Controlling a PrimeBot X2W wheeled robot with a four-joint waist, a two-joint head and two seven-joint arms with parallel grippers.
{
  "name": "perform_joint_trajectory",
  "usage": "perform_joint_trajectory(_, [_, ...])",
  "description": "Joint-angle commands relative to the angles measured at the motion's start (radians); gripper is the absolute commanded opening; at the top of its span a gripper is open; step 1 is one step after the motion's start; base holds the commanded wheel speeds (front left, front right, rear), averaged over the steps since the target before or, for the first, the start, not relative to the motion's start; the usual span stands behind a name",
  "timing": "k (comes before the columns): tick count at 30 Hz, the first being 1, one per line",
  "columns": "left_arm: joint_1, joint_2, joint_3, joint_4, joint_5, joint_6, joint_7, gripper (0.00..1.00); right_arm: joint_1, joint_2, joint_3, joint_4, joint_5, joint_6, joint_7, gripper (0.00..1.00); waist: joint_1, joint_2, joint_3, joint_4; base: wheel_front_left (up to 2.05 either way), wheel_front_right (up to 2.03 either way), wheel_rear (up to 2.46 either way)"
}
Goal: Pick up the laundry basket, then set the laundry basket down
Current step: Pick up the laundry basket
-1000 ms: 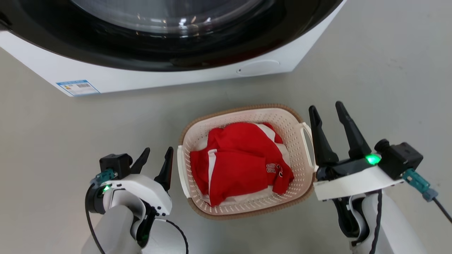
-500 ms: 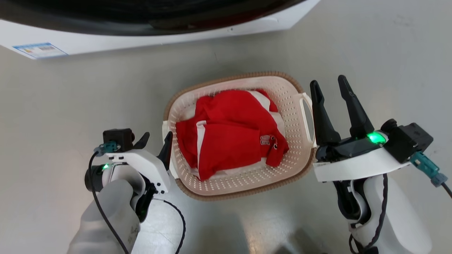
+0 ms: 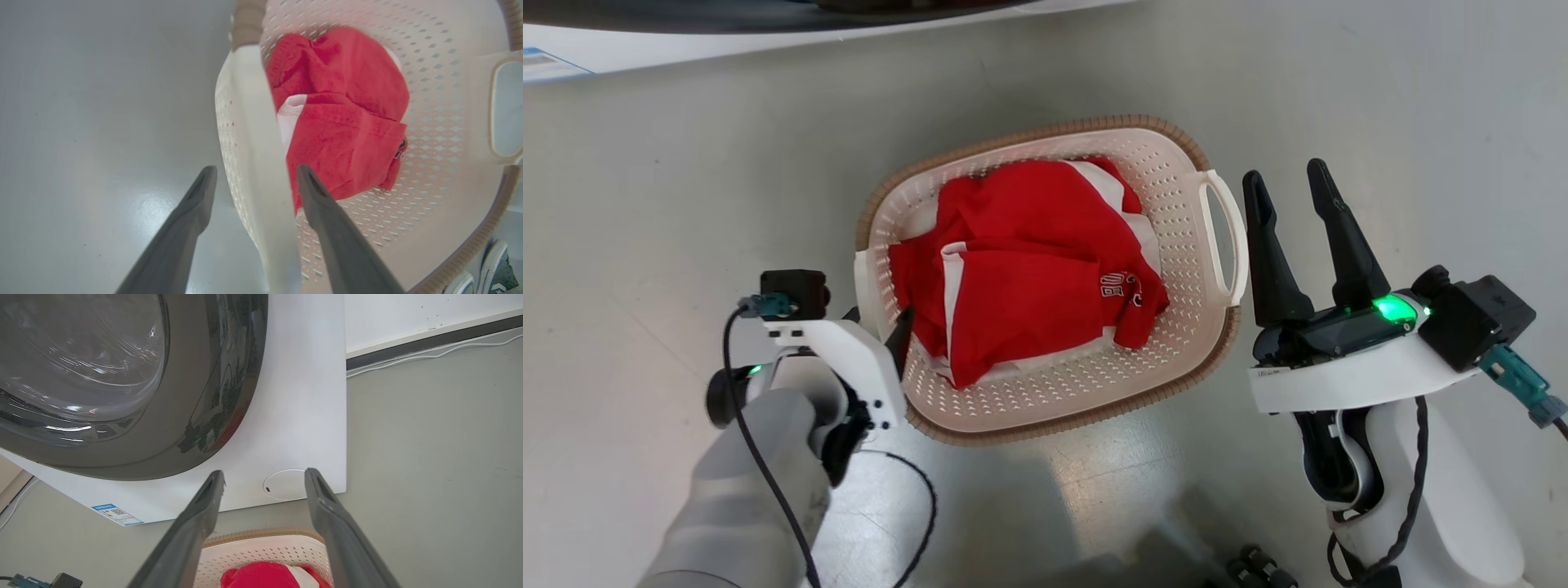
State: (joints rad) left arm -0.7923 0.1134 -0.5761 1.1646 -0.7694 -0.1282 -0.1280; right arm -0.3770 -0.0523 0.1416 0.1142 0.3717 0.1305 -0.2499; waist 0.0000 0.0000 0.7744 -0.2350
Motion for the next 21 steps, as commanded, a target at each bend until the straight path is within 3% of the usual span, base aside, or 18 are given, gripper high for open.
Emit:
perform_joint_trajectory(1, [-0.008, 0.027, 0.010, 0.009, -0.019, -0.003, 0.018, 1.00, -0.006, 0.002, 0.026, -0.025, 0.013, 0.000, -0.012, 1.00, 0.0000, 0.0000, 0.010, -0.007, 0.00, 0.00, 0.00])
perform_joint_trajectory(10, [-0.046, 0.041, -0.017, 0.058, -0.068, -0.003, 0.047, 1.00, -0.012, 0.002, 0.038, -0.030, 0.027, 0.000, -0.012, 1.00, 0.0000, 0.0000, 0.036, -0.024, 0.00, 0.00, 0.00])
perform_joint_trajectory(11, [-0.048, 0.041, -0.020, 0.061, -0.072, -0.003, 0.050, 0.76, -0.012, 0.002, 0.040, -0.030, 0.028, 0.000, -0.012, 1.00, 0.0000, 0.0000, 0.037, -0.025, 0.00, 0.00, 0.00])
perform_joint_trajectory(12, [-0.050, 0.042, -0.023, 0.064, -0.076, -0.003, 0.053, 0.43, -0.013, 0.002, 0.041, -0.029, 0.029, 0.000, -0.012, 1.00, 0.0000, 0.0000, 0.037, -0.025, 0.00, 0.00, 0.00])
perform_joint_trajectory(14, [-0.053, 0.042, -0.030, 0.069, -0.083, -0.003, 0.055, 0.00, -0.015, 0.002, 0.044, -0.026, 0.031, 0.000, -0.012, 1.00, 0.0000, 0.0000, 0.036, -0.027, 0.00, 0.00, 0.00])
perform_joint_trajectory(21, [-0.051, 0.043, -0.042, 0.084, -0.112, -0.003, 0.057, 0.00, -0.021, 0.002, 0.053, -0.009, 0.040, 0.000, -0.012, 1.00, 0.0000, 0.0000, 0.015, -0.032, 0.00, 0.00, 0.00])
